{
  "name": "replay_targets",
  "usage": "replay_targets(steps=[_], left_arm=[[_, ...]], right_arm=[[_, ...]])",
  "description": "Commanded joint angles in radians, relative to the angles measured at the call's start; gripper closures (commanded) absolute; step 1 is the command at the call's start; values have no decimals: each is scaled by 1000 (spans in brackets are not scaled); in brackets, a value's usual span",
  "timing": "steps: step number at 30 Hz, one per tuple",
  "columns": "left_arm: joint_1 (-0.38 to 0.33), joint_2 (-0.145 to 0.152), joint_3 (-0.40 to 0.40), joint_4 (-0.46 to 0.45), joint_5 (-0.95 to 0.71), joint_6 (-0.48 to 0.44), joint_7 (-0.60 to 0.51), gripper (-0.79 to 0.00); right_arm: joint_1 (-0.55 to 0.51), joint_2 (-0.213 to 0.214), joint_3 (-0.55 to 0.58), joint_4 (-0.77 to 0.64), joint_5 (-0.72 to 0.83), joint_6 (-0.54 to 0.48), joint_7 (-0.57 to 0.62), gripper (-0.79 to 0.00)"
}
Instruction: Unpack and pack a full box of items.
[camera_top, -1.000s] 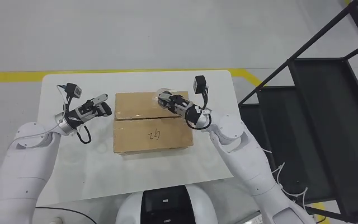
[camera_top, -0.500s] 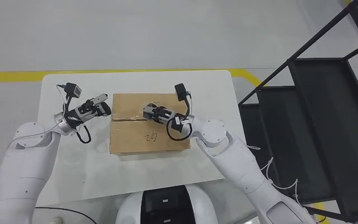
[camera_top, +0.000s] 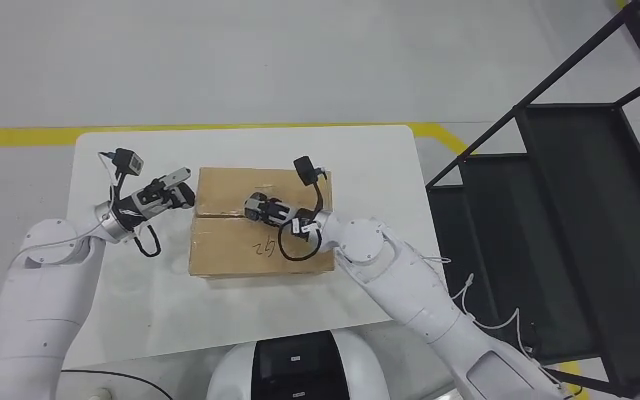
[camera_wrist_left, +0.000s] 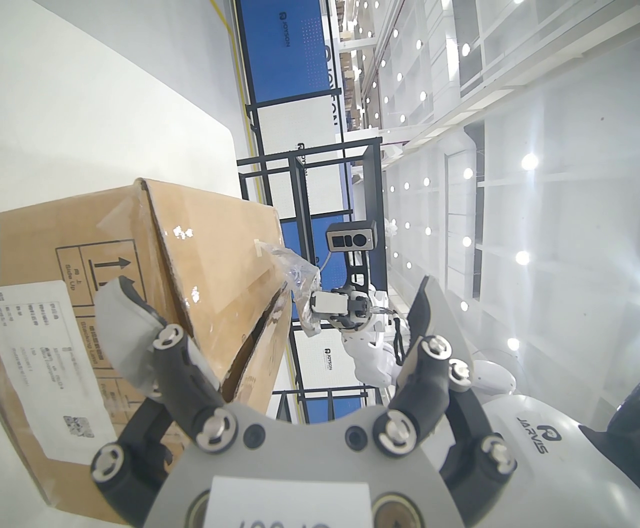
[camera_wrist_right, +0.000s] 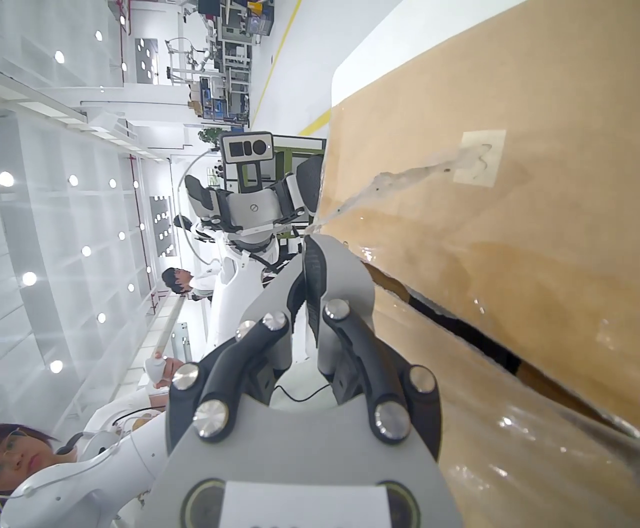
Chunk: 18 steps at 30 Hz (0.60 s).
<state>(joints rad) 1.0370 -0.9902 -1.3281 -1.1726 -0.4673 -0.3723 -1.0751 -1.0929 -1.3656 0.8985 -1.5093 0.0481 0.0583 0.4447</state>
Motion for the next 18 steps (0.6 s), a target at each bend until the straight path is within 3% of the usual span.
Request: replay_targets(steps=[1, 18], left_arm=[[2, 0, -3, -1, -2, -3, 3, -785], [24, 2, -17, -23, -4, 1, 18, -785]], right_arm=[[4, -2, -14, 8, -31, -4, -5, 0], [29, -15, -58, 55, -178, -42, -30, 0]])
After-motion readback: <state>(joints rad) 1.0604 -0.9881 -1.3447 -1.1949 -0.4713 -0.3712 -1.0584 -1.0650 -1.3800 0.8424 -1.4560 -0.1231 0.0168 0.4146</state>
